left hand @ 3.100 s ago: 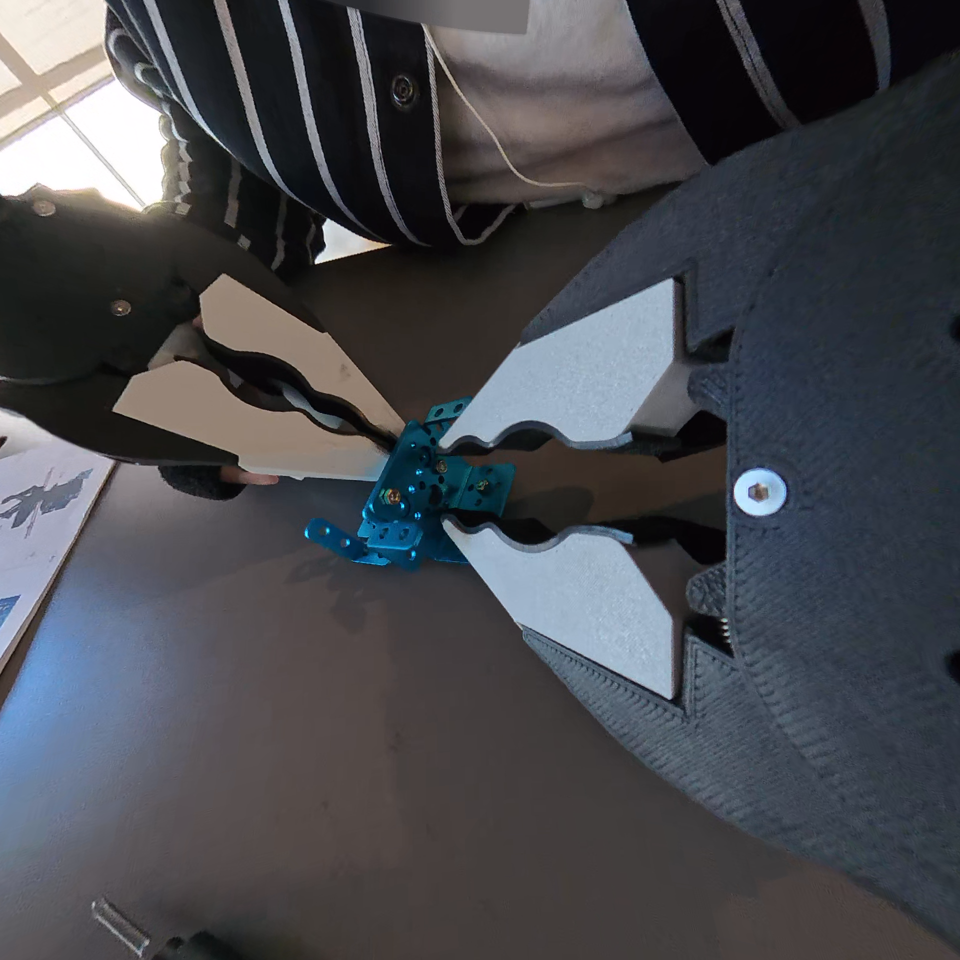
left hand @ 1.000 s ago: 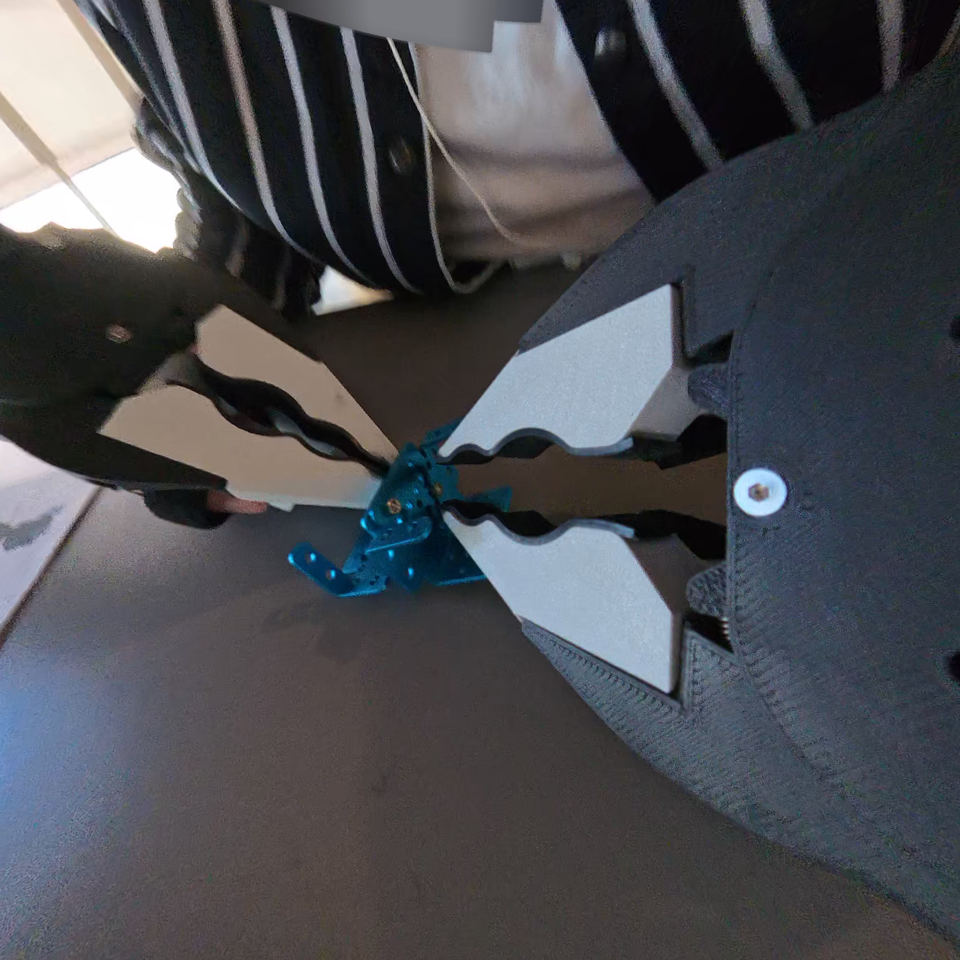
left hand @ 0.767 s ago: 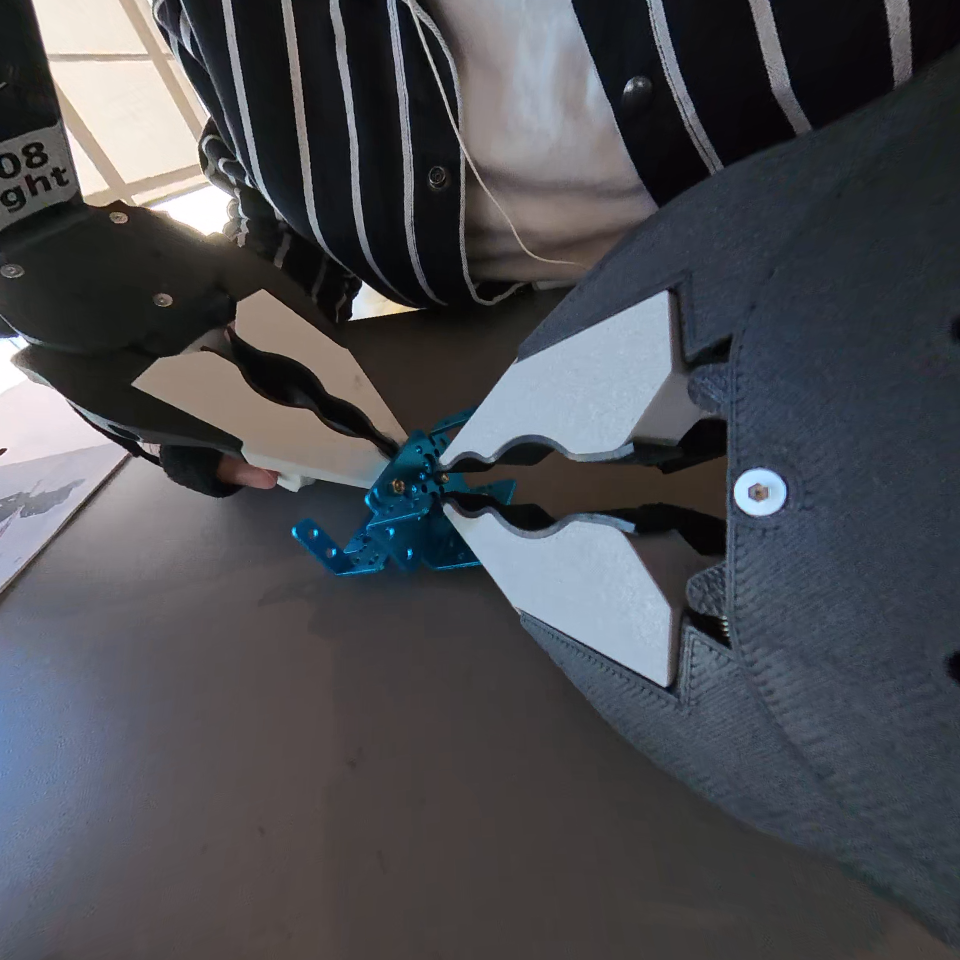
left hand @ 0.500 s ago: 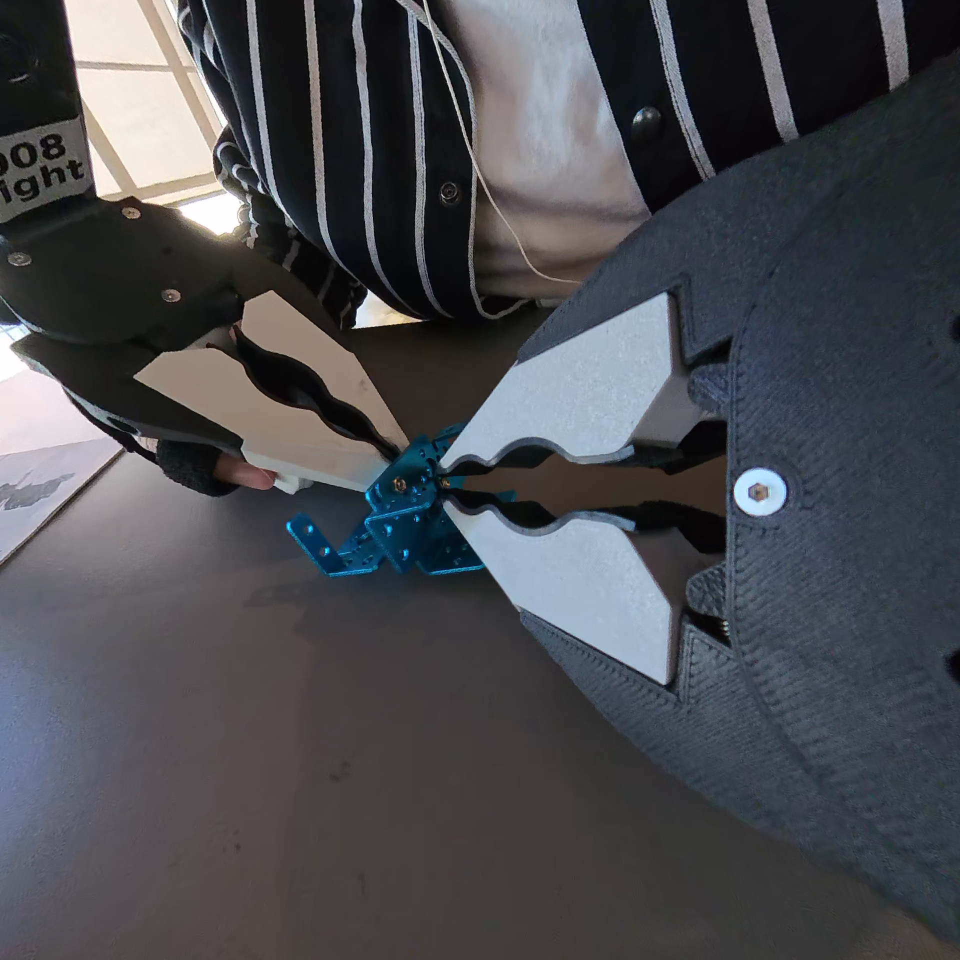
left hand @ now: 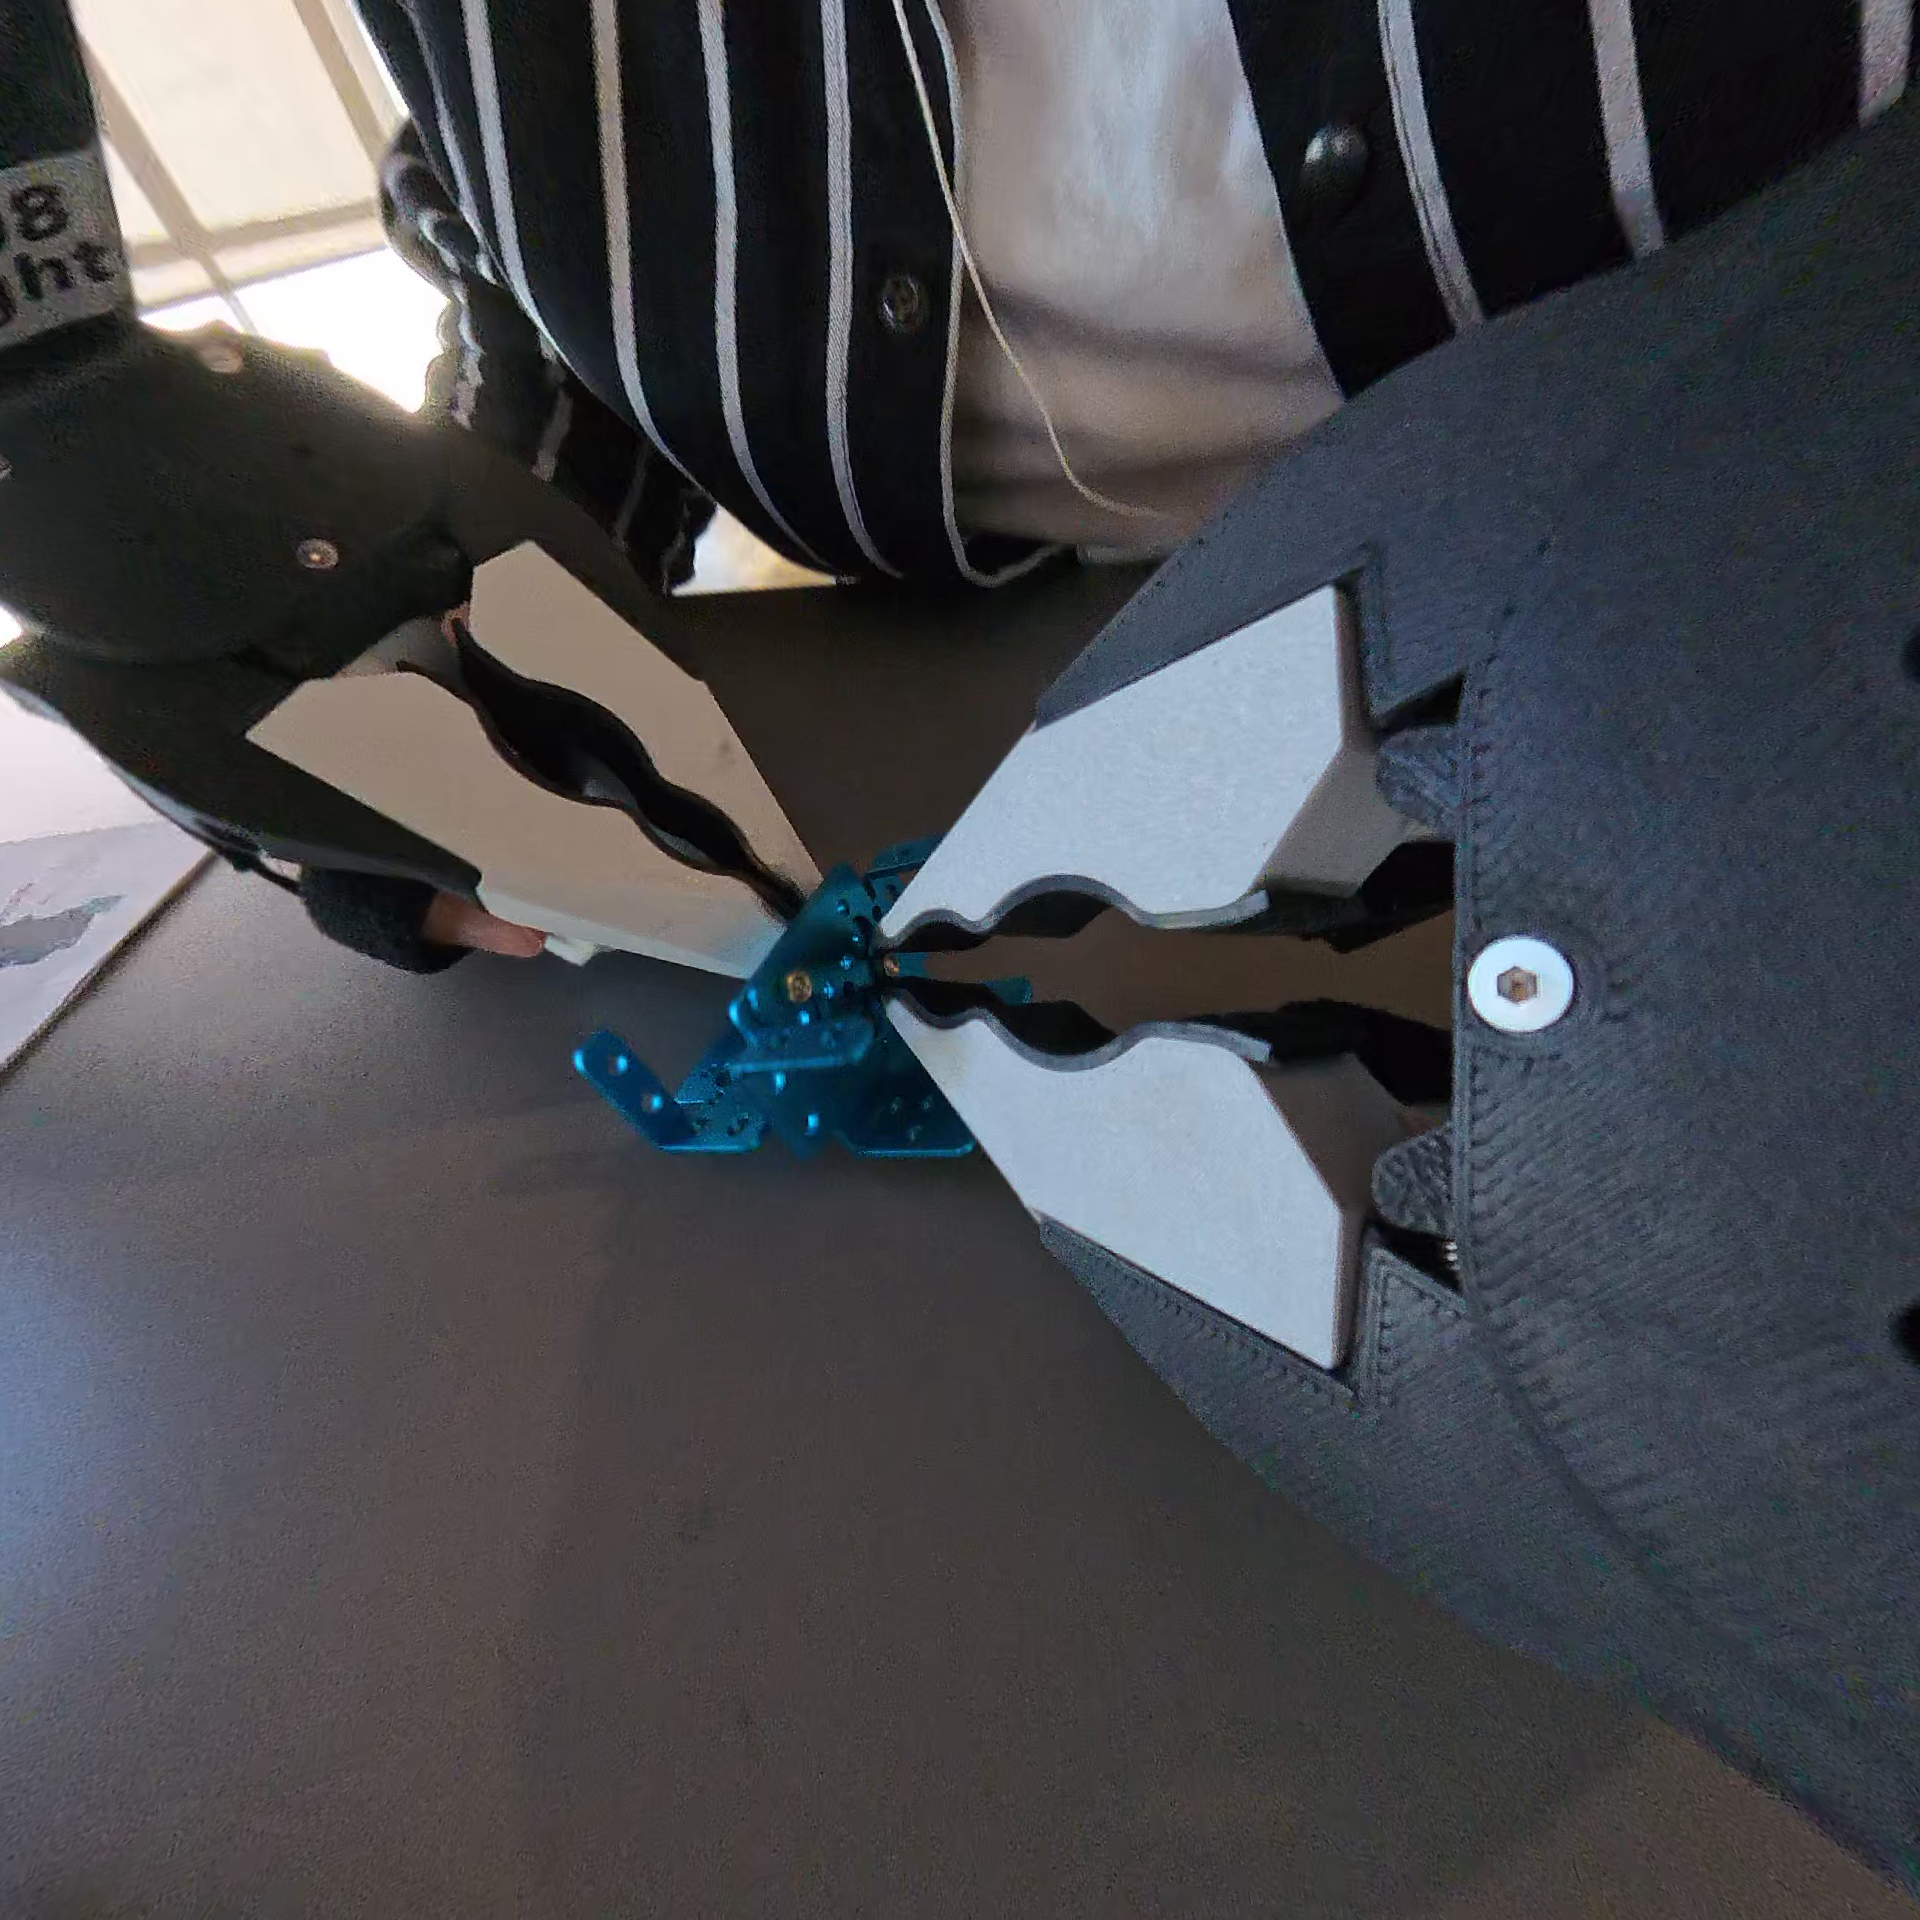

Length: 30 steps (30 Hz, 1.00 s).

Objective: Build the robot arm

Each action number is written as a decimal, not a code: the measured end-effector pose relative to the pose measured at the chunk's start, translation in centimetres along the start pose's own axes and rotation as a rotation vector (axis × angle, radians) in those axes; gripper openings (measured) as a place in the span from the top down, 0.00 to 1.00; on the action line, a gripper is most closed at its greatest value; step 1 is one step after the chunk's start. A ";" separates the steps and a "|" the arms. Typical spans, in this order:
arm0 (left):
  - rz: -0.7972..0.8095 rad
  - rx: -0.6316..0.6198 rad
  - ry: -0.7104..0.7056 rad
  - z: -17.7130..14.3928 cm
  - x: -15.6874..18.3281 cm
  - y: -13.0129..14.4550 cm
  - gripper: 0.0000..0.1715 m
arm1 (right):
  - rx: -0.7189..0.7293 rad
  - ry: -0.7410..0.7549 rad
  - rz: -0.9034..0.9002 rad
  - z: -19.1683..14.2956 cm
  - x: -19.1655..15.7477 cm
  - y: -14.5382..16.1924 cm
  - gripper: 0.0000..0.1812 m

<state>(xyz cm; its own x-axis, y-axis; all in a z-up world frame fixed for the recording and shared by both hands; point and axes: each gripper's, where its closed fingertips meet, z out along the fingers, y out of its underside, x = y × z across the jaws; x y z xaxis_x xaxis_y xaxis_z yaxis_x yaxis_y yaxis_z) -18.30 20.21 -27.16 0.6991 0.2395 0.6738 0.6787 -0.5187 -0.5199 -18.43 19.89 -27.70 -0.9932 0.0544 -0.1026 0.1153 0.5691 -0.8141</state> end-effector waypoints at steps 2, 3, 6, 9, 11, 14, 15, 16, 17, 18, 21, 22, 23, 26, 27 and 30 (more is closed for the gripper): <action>0.078 0.008 -0.040 -0.1 -0.2 -0.2 0.98 | 0.003 0.003 0.013 0.0 0.2 -0.1 1.00; 0.118 0.010 -0.056 -0.1 -0.2 -0.2 0.98 | 0.003 0.003 0.017 0.0 0.2 -0.1 1.00; 0.241 0.011 -0.097 -0.1 -0.3 -0.2 0.98 | 0.004 0.004 0.020 0.0 0.2 -0.1 1.00; 0.397 0.004 -0.146 0.0 -0.2 -0.2 0.98 | 0.001 -0.002 0.022 0.1 0.2 -0.1 1.00; 0.507 -0.004 -0.190 0.0 -0.2 -0.1 0.98 | 0.001 -0.001 0.026 0.1 0.3 -0.1 1.00; 0.608 -0.013 -0.233 -0.1 -0.3 -0.1 0.98 | 0.003 -0.001 0.035 0.0 0.3 -0.1 1.00; 0.611 -0.015 -0.234 -0.1 -0.3 -0.2 0.98 | 0.003 -0.002 0.035 0.1 0.3 -0.1 1.00; 0.607 -0.018 -0.231 -0.1 -0.3 -0.1 0.98 | 0.002 -0.001 0.035 0.1 0.3 -0.1 1.00; 0.605 -0.018 -0.227 -0.1 -0.3 -0.1 0.98 | 0.002 -0.001 0.035 0.1 0.3 -0.1 1.00; 0.607 -0.016 -0.224 -0.1 -0.3 -0.2 0.98 | 0.002 0.000 0.035 0.1 0.3 -0.1 1.00; 0.611 -0.009 -0.212 -0.1 -0.3 -0.1 0.98 | 0.002 0.000 0.029 0.1 0.3 -0.1 1.00; 0.608 -0.006 -0.208 -0.1 -0.3 -0.1 0.98 | 0.001 -0.004 0.027 0.1 0.2 -0.1 0.99; 0.600 -0.003 -0.204 -0.1 -0.3 -0.2 0.98 | 0.003 -0.007 0.025 0.1 0.2 -0.1 0.97; 0.586 0.007 -0.200 -0.1 -0.5 -0.3 0.98 | 0.008 -0.008 0.030 0.0 0.2 -0.2 0.90; 0.584 0.007 -0.196 -0.1 -0.5 -0.3 0.98 | 0.009 -0.004 0.033 0.0 0.2 -0.2 0.90; 0.578 0.003 -0.191 0.0 -0.5 -0.4 0.98 | 0.011 -0.001 0.034 0.0 0.1 -0.2 0.88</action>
<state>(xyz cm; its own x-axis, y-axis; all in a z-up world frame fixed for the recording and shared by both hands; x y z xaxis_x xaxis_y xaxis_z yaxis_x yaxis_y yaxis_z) -18.87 20.26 -27.27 0.9825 0.0629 0.1755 0.1773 -0.6066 -0.7750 -18.57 19.85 -27.56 -0.9887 0.0724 -0.1312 0.1492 0.5581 -0.8162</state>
